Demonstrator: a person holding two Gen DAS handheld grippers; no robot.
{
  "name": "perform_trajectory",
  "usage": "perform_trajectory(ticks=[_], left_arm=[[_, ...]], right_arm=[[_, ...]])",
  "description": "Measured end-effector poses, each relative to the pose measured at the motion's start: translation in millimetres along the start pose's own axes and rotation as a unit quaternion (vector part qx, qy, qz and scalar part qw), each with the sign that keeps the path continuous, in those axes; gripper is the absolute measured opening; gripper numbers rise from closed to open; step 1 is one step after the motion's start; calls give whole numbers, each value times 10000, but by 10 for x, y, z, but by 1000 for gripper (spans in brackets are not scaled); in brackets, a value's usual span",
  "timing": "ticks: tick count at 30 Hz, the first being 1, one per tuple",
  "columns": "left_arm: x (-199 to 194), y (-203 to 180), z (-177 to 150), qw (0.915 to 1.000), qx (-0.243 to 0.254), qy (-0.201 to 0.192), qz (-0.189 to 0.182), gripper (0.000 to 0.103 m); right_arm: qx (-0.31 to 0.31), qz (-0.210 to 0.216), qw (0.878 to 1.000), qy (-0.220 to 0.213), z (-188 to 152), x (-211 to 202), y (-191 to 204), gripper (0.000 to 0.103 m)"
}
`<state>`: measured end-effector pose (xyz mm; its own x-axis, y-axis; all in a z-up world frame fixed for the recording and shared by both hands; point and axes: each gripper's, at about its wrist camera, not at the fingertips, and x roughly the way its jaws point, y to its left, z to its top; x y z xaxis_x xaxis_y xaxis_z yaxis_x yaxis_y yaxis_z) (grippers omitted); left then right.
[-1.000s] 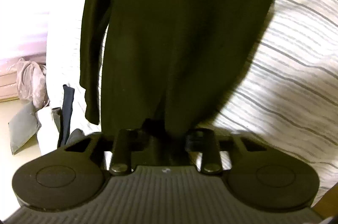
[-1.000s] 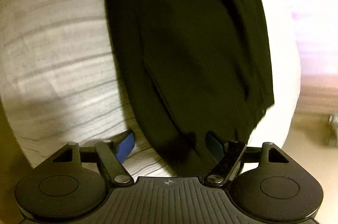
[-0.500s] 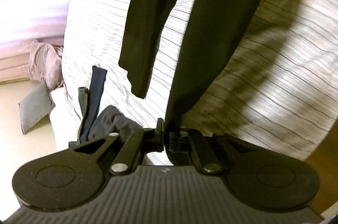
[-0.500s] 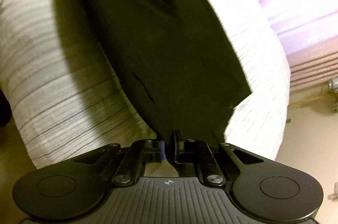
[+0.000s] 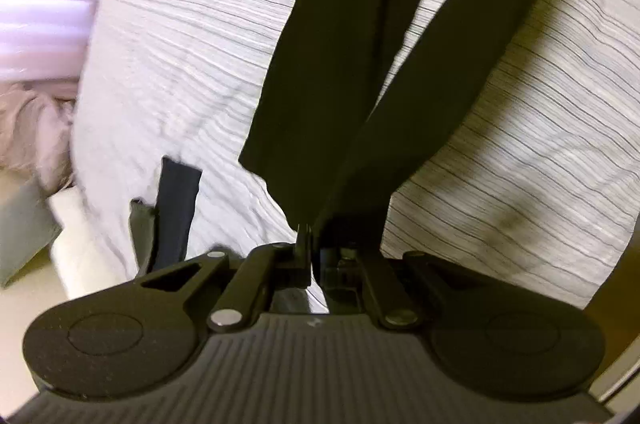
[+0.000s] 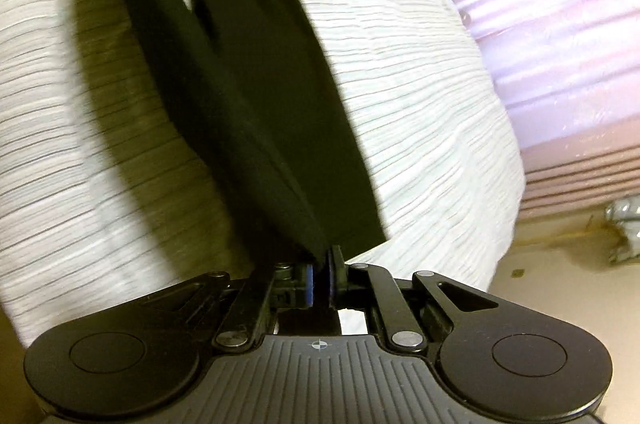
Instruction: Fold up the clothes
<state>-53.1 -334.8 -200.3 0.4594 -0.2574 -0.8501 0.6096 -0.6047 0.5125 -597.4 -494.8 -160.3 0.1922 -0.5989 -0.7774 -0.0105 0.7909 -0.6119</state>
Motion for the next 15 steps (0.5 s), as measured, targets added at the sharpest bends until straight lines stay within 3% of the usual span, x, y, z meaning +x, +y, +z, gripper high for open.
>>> perform_trajectory(ticks=[7, 15], left_arm=[[758, 863, 424, 9962, 260, -278, -780, 3], [1463, 1136, 837, 9923, 538, -247, -1084, 4]], right_arm=[[41, 106, 9986, 517, 603, 781, -647, 6], [196, 463, 9937, 1004, 928, 1693, -1060, 6]])
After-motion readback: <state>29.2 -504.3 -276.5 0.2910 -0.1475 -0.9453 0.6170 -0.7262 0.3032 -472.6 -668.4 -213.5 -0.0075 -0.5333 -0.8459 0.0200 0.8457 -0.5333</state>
